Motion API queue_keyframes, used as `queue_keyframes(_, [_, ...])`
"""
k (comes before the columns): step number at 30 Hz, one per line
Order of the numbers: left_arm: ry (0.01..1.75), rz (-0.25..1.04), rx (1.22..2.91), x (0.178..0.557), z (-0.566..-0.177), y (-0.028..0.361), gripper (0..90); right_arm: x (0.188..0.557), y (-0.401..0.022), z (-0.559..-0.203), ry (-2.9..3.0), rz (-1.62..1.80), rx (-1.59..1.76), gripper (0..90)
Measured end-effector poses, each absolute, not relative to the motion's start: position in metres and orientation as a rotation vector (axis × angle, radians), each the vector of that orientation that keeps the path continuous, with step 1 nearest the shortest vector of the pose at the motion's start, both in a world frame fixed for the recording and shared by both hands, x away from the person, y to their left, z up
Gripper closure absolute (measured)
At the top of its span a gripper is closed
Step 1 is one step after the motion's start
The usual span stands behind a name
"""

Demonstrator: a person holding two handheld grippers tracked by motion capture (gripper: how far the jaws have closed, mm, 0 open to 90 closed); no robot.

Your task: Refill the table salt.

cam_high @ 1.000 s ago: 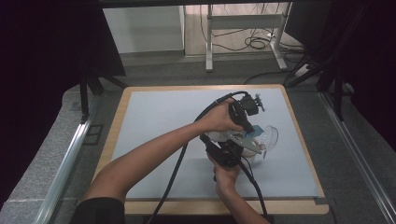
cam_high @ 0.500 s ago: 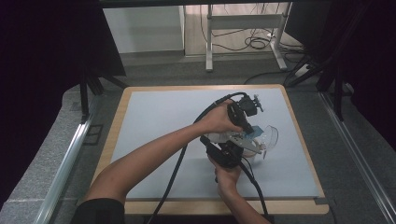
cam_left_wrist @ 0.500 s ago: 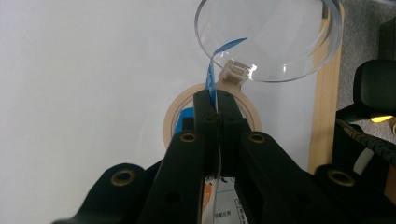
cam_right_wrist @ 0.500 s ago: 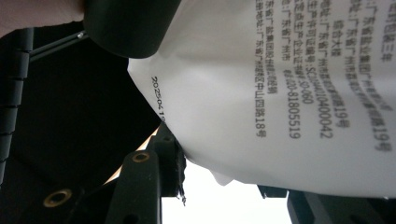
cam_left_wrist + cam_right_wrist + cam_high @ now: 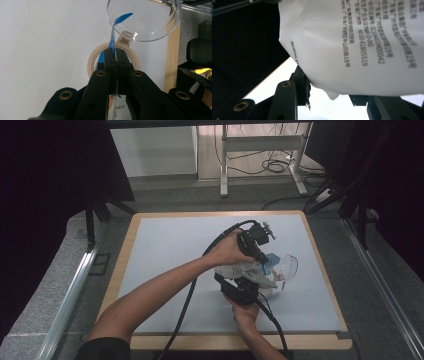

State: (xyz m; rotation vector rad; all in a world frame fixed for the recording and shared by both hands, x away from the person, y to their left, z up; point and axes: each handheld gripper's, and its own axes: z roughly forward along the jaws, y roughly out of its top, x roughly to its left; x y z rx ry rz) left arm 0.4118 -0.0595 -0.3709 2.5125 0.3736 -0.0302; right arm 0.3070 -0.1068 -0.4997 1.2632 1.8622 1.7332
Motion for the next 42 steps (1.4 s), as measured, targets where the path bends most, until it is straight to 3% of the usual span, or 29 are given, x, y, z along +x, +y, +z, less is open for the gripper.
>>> queue_keyframes(42, [0.473, -0.042, 2.28, 0.401, -0.382, -0.004, 90.0, 0.293, -0.139, -0.518, 1.964, 1.579, 1.25, 51.8])
